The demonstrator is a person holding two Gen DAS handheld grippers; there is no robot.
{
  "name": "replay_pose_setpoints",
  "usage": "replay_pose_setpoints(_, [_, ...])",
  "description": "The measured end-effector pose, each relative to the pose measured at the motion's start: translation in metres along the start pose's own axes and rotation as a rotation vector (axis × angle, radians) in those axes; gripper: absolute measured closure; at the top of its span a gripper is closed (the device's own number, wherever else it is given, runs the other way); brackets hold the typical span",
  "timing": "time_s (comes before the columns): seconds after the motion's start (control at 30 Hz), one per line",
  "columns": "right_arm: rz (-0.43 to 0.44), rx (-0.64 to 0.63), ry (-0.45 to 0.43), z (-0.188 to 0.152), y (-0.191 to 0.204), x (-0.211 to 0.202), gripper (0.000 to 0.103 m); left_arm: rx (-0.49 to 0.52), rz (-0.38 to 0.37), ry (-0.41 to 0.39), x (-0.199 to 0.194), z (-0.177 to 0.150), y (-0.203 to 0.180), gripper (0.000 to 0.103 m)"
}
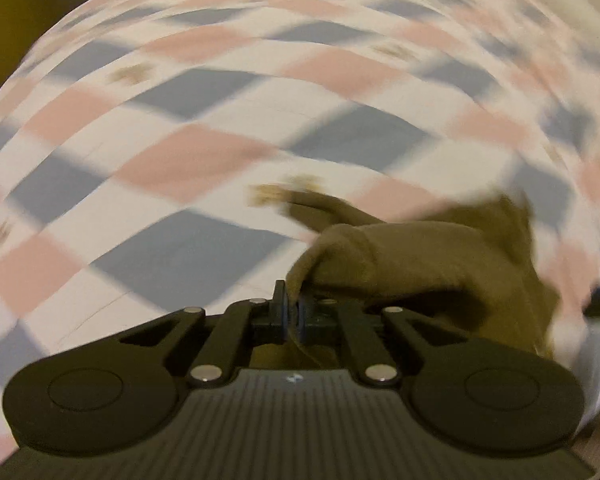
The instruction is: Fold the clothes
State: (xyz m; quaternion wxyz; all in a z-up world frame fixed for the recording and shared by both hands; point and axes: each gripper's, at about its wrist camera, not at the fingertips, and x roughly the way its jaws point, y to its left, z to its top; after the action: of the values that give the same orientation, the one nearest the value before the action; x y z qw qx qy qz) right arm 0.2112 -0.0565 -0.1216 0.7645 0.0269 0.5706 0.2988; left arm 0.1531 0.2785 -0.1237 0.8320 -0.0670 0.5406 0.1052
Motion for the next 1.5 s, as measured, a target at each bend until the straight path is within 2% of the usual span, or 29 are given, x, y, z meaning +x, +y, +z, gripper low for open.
replay_pose_setpoints(0.07, [-0.017, -0.068, 0.0, 0.01, 0.007, 0.011, 0.053, -0.079, 0.019, 0.032, 0.007, 0.006, 0.03, 0.099])
replay_pose_setpoints(0.17, [-0.044, -0.164, 0.006, 0.024, 0.019, 0.029, 0.053, -0.143, -0.018, 0.1, 0.021, 0.004, 0.049, 0.093])
replay_pose_setpoints(0.23, [-0.078, -0.237, 0.017, 0.028, 0.024, 0.041, 0.053, -0.135, -0.022, 0.11, 0.025, -0.002, 0.048, 0.088])
replay_pose_setpoints(0.27, [-0.098, -0.275, 0.023, 0.029, 0.025, 0.047, 0.053, -0.102, -0.01, 0.108, 0.025, -0.006, 0.043, 0.082])
replay_pose_setpoints(0.3, [-0.121, -0.32, 0.031, 0.028, 0.026, 0.053, 0.053, -0.066, 0.004, 0.105, 0.025, -0.009, 0.038, 0.079])
replay_pose_setpoints(0.4, [-0.189, -0.461, 0.051, 0.023, 0.023, 0.068, 0.053, 0.098, 0.037, 0.073, 0.021, -0.016, 0.016, 0.078])
replay_pose_setpoints(0.5, [-0.237, -0.529, 0.071, 0.02, 0.011, 0.077, 0.053, 0.267, 0.048, 0.006, 0.007, -0.019, -0.007, 0.075])
replay_pose_setpoints(0.67, [-0.232, -0.438, 0.079, 0.024, -0.013, 0.078, 0.053, 0.471, 0.071, -0.064, -0.008, -0.019, -0.036, 0.067])
replay_pose_setpoints(0.83, [-0.201, -0.374, 0.074, 0.023, -0.021, 0.074, 0.053, 0.729, 0.13, -0.135, -0.009, -0.028, -0.064, 0.06])
replay_pose_setpoints(1.07, [-0.126, -0.305, 0.058, 0.022, -0.016, 0.065, 0.053, 0.734, 0.086, -0.07, 0.009, -0.023, -0.072, 0.06])
replay_pose_setpoints(1.17, [-0.118, -0.294, 0.046, 0.021, -0.014, 0.061, 0.053, 0.689, 0.078, -0.057, 0.012, -0.018, -0.069, 0.06])
replay_pose_setpoints(1.5, [-0.129, -0.288, 0.005, 0.011, -0.012, 0.043, 0.053, 0.672, 0.096, -0.076, 0.003, -0.023, -0.069, 0.06])
